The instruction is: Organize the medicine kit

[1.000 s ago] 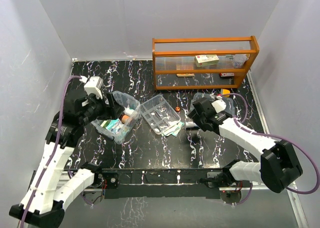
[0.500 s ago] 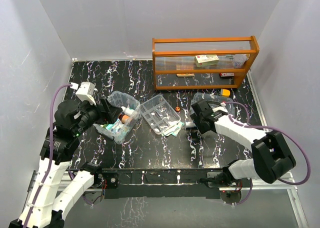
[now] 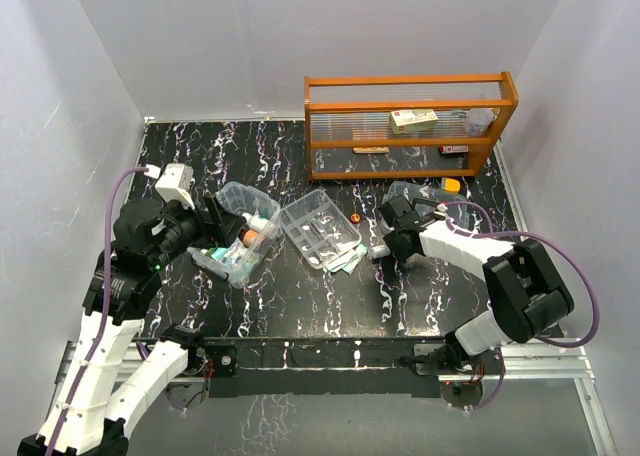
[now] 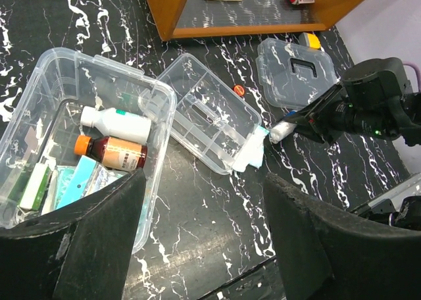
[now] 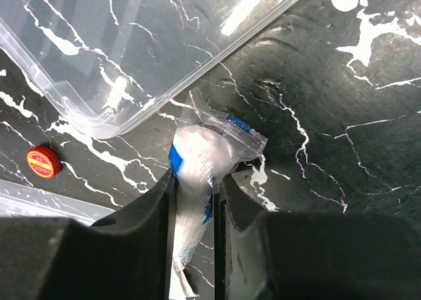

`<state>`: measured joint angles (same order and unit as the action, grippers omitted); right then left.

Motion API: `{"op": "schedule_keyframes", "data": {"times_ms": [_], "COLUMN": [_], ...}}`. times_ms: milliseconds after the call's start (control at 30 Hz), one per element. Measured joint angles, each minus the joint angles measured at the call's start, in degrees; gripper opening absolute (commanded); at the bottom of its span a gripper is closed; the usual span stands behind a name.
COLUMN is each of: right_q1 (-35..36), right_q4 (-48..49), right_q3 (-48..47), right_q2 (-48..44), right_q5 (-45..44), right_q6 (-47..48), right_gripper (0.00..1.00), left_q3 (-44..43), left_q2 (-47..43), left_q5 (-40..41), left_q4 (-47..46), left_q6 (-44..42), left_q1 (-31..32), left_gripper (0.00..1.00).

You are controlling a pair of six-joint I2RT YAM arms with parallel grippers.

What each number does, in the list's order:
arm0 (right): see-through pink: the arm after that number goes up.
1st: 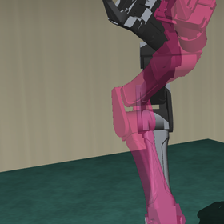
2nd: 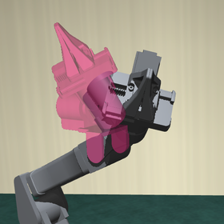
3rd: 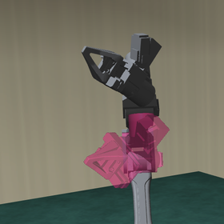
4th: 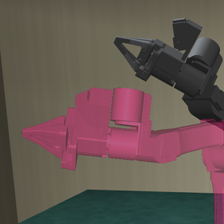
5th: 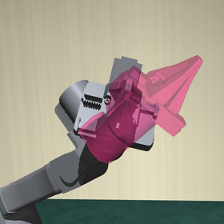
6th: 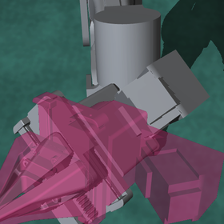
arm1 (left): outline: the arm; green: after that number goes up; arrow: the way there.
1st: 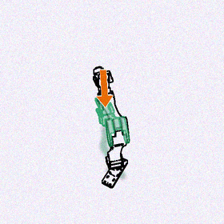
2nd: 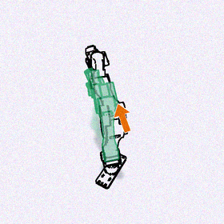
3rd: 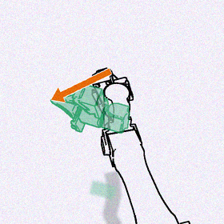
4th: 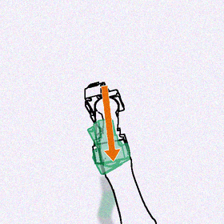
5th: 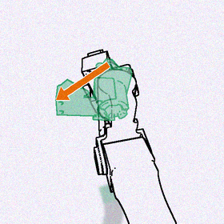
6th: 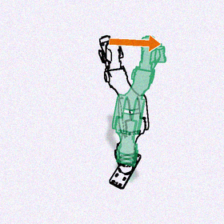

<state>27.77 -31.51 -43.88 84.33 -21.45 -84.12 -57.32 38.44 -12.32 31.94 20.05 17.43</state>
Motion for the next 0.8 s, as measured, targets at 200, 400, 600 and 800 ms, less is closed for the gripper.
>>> {"op": "schedule_keyframes", "data": {"times_ms": [200, 400, 600, 800], "right_q1": [-0.13, -0.20, -0.13, 0.87], "right_q4": [-0.72, 1.14, 7.08, 10.54], "right_q3": [-0.61, -4.00, -10.86, -18.73], "right_q2": [-1.84, -7.50, -6.21, 0.07], "right_q5": [-0.55, 3.74, 17.11, 24.96], "right_q6": [7.13, 25.68, 47.65, 65.59], "right_gripper": [0.18, 0.18, 0.19, 0.20], "left_q3": [-0.13, -0.37, -0.37, -0.37], "left_q2": [0.09, 0.26, 1.25, 1.79], "left_q5": [1.07, 1.42, 1.20, 1.14], "left_q4": [0.96, 1.01, -0.44, -1.42], "left_q6": [-0.50, -0.55, 0.13, 1.01], "left_q1": [0.00, 0.00, 0.00, 0.00], "left_gripper": [0.72, 0.72, 0.72, 0.72]}}
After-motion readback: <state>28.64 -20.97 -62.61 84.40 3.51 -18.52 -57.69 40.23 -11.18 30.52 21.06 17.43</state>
